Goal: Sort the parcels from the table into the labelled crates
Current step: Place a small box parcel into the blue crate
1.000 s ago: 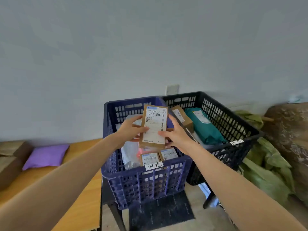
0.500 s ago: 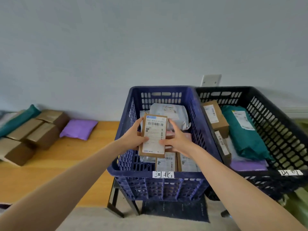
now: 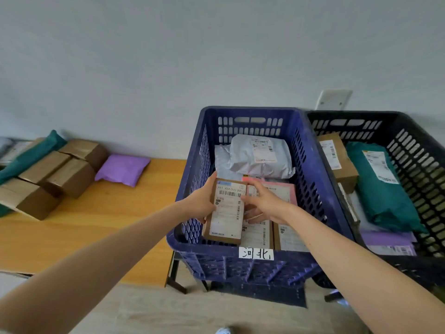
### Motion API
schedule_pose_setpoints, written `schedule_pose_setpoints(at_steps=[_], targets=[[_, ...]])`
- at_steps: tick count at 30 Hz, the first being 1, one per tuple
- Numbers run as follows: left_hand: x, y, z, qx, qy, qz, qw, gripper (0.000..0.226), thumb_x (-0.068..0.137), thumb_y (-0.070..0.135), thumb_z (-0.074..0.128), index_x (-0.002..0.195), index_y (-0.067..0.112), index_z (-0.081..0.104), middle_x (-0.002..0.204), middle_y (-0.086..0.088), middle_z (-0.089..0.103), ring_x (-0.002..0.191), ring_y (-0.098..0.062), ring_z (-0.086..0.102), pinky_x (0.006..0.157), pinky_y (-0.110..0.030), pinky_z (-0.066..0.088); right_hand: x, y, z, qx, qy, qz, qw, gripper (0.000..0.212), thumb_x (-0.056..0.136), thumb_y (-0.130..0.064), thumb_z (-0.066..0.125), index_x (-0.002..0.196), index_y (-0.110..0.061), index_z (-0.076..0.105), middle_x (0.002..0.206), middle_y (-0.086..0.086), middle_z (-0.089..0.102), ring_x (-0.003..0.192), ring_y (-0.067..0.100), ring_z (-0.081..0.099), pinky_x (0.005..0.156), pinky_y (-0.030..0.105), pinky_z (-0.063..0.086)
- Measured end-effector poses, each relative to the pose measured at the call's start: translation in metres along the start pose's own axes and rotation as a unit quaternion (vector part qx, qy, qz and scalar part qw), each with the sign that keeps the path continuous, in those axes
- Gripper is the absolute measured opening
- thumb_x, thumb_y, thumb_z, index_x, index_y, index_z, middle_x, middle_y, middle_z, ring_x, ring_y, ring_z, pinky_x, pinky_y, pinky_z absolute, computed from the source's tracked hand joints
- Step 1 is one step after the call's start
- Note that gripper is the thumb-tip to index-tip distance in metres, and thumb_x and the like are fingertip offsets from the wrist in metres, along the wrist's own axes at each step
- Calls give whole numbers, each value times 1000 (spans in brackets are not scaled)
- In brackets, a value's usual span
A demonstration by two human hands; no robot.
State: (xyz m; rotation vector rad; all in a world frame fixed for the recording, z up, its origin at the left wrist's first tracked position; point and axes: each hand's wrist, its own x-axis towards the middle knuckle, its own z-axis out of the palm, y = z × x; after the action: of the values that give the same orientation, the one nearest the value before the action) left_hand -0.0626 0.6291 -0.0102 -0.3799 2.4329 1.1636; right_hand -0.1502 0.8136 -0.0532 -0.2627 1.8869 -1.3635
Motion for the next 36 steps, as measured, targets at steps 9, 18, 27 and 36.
schedule_pose_setpoints(at_steps=[9, 18, 27, 36], targets=[[27, -7, 16, 121, -44, -65, 990, 84, 96, -1, 45, 152, 24, -13, 137, -15, 47, 101, -31, 62, 65, -40, 60, 15, 8, 7, -87, -16, 45, 995, 27, 98, -23, 53, 125, -24, 47, 105, 13, 69, 82, 27, 72, 70, 37, 58], [30, -10, 17, 344, -47, -20, 937, 71, 91, -4, 47, 151, 19, 16, 156, -22, 14, 102, -33, 59, 56, -30, 44, 35, 16, 7, -261, -7, -35, 965, 27, 98, -27, 53, 123, -19, 57, 119, 3, 61, 107, 18, 57, 97, 39, 47], [25, 3, 14, 483, -226, 105, 840, 75, 85, -14, 35, 143, 33, 42, 160, 3, -15, 148, -23, -8, 99, -41, 38, 51, 17, 8, -269, -33, -64, 960, 19, 99, -26, 51, 114, -17, 58, 93, -2, 63, 90, 16, 59, 76, 26, 44], [26, 4, 18, 502, -280, 70, 815, 88, 83, -21, 31, 145, 41, 34, 159, 15, -14, 144, -29, -23, 103, -47, 38, 74, 8, 5, -289, -64, -1, 955, 29, 100, -27, 47, 126, -15, 51, 123, 6, 59, 112, 23, 55, 101, 40, 43]])
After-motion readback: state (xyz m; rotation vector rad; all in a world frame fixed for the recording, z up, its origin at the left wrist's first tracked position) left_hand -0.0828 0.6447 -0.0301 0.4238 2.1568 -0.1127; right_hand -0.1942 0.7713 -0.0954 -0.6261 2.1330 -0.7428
